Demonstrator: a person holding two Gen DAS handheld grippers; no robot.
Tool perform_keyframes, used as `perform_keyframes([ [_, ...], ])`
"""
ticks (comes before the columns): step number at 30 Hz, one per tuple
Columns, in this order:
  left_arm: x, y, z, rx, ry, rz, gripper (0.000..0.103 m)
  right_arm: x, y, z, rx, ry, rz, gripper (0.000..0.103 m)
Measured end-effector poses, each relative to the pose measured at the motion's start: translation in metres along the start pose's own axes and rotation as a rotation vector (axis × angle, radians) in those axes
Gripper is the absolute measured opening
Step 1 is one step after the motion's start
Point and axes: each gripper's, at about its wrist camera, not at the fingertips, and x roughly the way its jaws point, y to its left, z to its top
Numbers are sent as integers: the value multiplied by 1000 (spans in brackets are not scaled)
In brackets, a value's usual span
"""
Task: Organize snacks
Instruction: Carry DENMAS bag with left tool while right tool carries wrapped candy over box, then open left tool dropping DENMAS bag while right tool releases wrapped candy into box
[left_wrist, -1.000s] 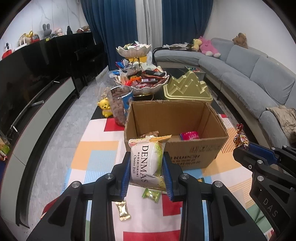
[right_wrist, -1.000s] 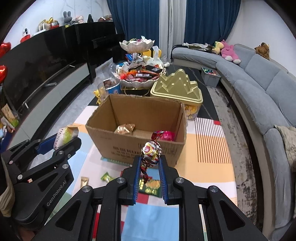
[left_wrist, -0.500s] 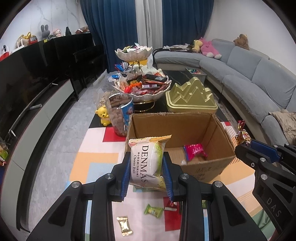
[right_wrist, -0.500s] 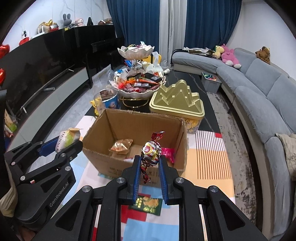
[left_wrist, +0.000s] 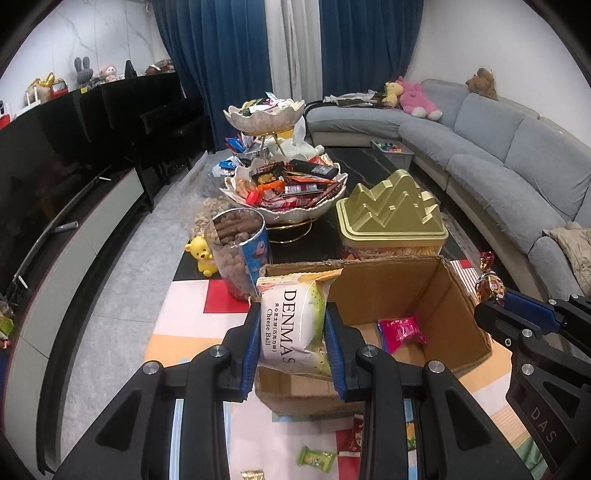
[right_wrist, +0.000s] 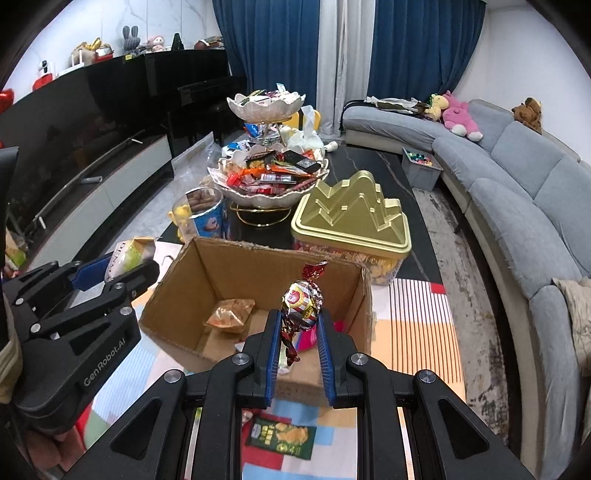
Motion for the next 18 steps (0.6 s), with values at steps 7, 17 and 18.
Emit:
perform_keyframes([
  [7,22,1,8,14,23,-3,33,18,-1,8,-9,13,-4,21],
  [17,47,-3,8,28,62,-8,33,40,-7,13,-13,40,-7,21],
  [18,49,-3,8,29,66,-11,34,42,-7,14,-15,44,-5,21],
])
